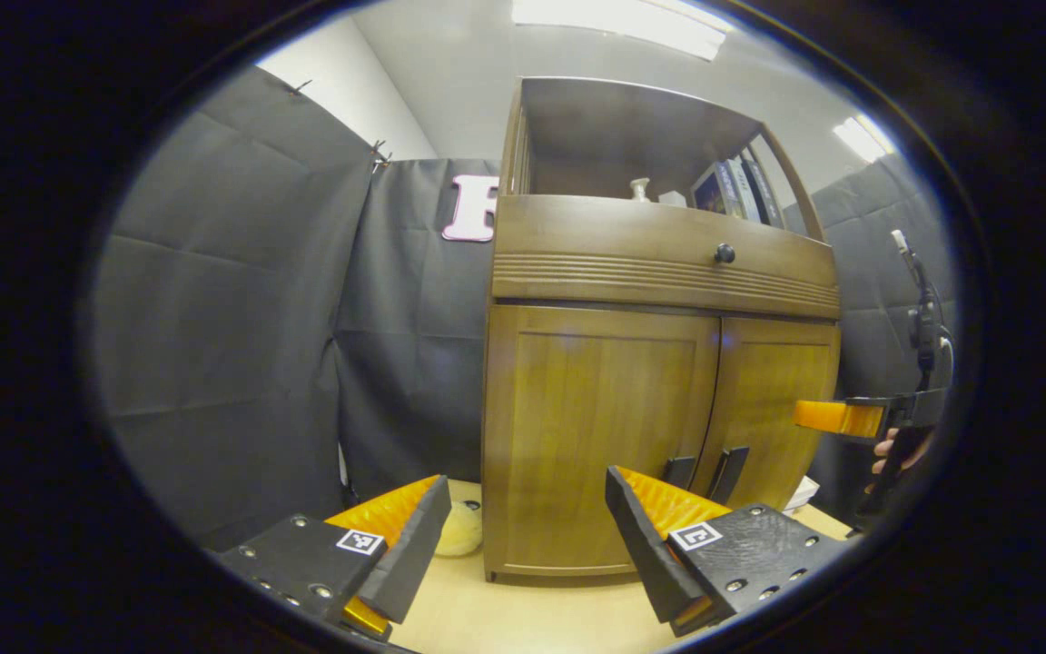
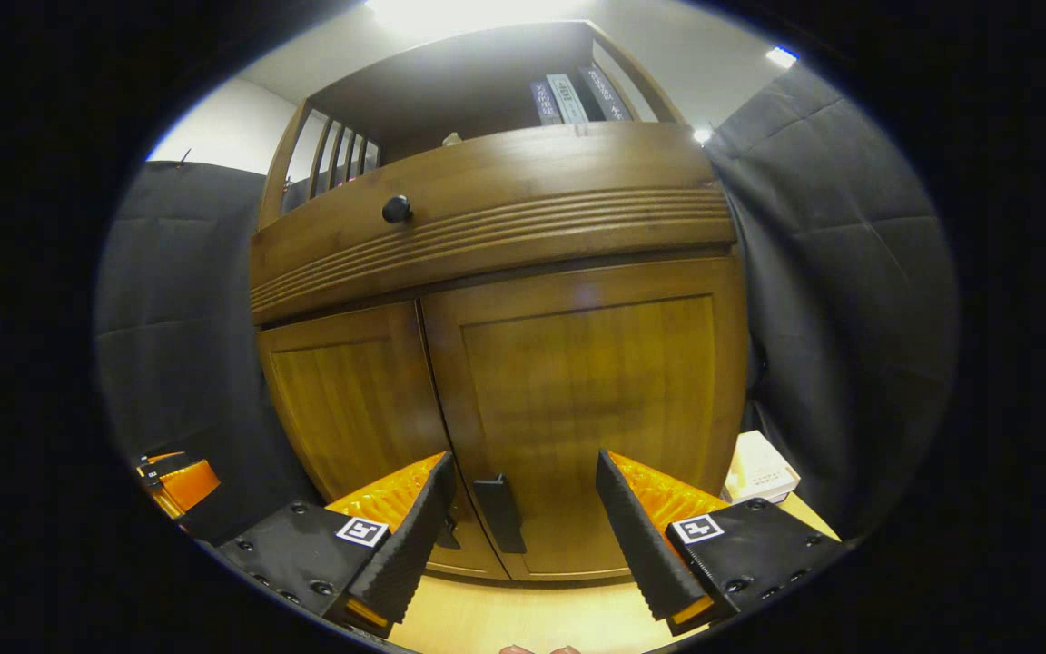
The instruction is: Open the right door of the double-door shoe cabinet with the right hand, and open the left door with the left hand.
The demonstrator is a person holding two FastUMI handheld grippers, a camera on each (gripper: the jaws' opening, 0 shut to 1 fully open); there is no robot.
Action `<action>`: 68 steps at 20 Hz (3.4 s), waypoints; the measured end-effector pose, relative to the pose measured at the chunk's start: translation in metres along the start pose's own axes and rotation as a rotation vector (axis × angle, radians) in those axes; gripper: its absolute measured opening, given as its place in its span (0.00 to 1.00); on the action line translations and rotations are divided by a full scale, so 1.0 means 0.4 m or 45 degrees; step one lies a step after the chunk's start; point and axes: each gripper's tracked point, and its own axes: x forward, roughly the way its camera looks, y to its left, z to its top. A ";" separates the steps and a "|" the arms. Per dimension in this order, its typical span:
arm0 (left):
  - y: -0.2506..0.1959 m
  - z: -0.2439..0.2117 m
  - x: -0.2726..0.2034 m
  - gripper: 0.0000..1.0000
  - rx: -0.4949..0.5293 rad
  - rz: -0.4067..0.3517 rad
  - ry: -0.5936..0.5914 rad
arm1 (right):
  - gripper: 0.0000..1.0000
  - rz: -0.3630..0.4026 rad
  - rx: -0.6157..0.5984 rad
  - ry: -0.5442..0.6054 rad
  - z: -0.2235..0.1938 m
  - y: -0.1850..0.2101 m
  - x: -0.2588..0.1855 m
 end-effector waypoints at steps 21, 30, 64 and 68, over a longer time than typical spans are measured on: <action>0.104 -0.052 -0.114 1.00 0.007 0.215 0.073 | 0.66 -0.092 -0.104 0.204 -0.223 0.034 0.221; 0.116 -0.058 -0.132 1.00 0.000 0.233 0.078 | 0.35 -0.098 -0.107 0.214 -0.236 0.039 0.244; -0.059 -0.144 -0.006 1.00 -0.032 -0.138 0.149 | 0.08 -0.140 -0.074 0.232 -0.194 0.032 0.233; -0.127 -0.153 -0.003 1.00 -0.017 -0.239 0.125 | 0.05 -0.221 -0.080 0.204 -0.164 0.008 0.230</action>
